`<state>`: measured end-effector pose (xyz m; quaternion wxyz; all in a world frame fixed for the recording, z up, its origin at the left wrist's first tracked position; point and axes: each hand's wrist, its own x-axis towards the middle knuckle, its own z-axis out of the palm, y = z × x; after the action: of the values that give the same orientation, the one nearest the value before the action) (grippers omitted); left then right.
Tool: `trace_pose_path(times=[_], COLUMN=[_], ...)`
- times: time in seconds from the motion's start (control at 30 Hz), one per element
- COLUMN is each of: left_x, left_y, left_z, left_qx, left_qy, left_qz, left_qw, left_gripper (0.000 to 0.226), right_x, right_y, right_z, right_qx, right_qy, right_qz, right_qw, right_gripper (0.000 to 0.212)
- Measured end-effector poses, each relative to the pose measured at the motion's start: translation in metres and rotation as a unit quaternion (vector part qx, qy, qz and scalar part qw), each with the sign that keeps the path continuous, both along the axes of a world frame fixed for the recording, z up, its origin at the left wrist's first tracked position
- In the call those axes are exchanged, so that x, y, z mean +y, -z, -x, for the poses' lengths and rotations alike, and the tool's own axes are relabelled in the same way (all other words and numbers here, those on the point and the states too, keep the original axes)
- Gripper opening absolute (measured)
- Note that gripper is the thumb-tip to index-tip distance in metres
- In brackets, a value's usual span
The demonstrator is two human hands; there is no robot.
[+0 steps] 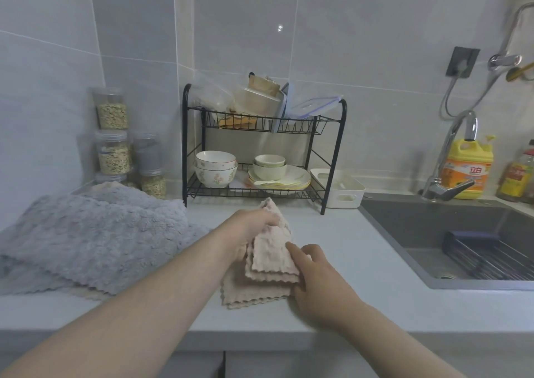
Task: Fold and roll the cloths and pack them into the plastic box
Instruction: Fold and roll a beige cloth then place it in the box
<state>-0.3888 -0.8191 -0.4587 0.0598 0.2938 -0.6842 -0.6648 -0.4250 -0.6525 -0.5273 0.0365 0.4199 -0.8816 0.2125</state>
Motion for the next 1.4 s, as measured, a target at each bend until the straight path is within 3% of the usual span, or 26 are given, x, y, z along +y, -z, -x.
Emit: trace_pose_path(times=[0.07, 0.17, 0.27, 0.4, 0.53, 0.7, 0.77, 0.83, 0.9, 0.97, 1.03, 1.1, 1.2, 1.3, 1.4], left_x=[-0.012, -0.02, -0.027, -0.036, -0.041, -0.045, -0.043, -0.041, -0.039, -0.04, -0.04, -0.037, -0.034, -0.03, -0.029], left_y=[0.007, 0.011, 0.016, 0.024, 0.031, 0.035, 0.035, 0.035, 0.034, 0.035, 0.037, 0.04, 0.044, 0.045, 0.041], left_z=[-0.003, -0.009, -0.007, -0.009, -0.011, -0.022, -0.031, -0.041, -0.05, -0.056, -0.062, -0.065, -0.067, -0.068, -0.068], left_qx=[-0.017, -0.027, -0.072, -0.12, -0.088, -0.052, -0.064, -0.062, -0.001, 0.033, -0.009, -0.044, -0.041, -0.081, -0.071], left_qy=[-0.008, -0.044, -0.045, -0.047, -0.077, -0.065, -0.046, -0.032, -0.023, 0.042, 0.134, 0.191, 0.207, 0.249, 0.231], left_qz=[0.036, 0.126, 0.196, 0.235, 0.212, 0.259, 0.346, 0.508, 0.622, 0.608, 0.57, 0.58, 0.574, 0.588, 0.609], left_qw=[0.999, 0.991, 0.977, 0.963, 0.97, 0.962, 0.935, 0.858, 0.782, 0.792, 0.811, 0.791, 0.791, 0.766, 0.756], left_gripper=[0.044, 0.012, 0.007, 0.012, 0.003, 0.03, 0.036, 0.036, 0.038, 0.035, 0.032, 0.037, 0.056, 0.081, 0.071], right_x=[-0.001, -0.002, -0.005, -0.006, -0.008, -0.01, -0.01, -0.006, 0.0, 0.001, -0.006, -0.02, -0.041, -0.042, -0.038], right_y=[0.001, -0.001, -0.003, -0.002, 0.004, 0.008, 0.007, 0.001, -0.008, -0.016, -0.022, -0.024, -0.021, -0.017, -0.02], right_z=[-0.002, -0.001, -0.002, -0.003, -0.006, -0.003, -0.002, -0.001, 0.001, 0.004, 0.005, 0.006, 0.009, 0.015, 0.017], right_qx=[0.017, 0.022, 0.033, 0.055, 0.079, 0.083, 0.073, 0.038, -0.001, -0.001, 0.01, -0.034, -0.149, -0.275, -0.233], right_qy=[-0.012, -0.019, -0.032, -0.044, -0.04, -0.044, -0.05, -0.059, -0.066, -0.055, -0.033, -0.004, 0.054, 0.076, 0.058], right_qz=[-0.014, -0.021, -0.028, -0.028, -0.045, -0.056, -0.065, -0.068, -0.064, -0.032, -0.007, 0.011, 0.046, 0.095, 0.071], right_qw=[1.0, 0.999, 0.999, 0.997, 0.995, 0.994, 0.994, 0.995, 0.996, 0.998, 0.999, 0.999, 0.986, 0.954, 0.968], right_gripper=[0.069, 0.064, 0.056, 0.047, 0.047, 0.045, 0.047, 0.049, 0.049, 0.043, 0.042, 0.042, 0.037, 0.04, 0.04])
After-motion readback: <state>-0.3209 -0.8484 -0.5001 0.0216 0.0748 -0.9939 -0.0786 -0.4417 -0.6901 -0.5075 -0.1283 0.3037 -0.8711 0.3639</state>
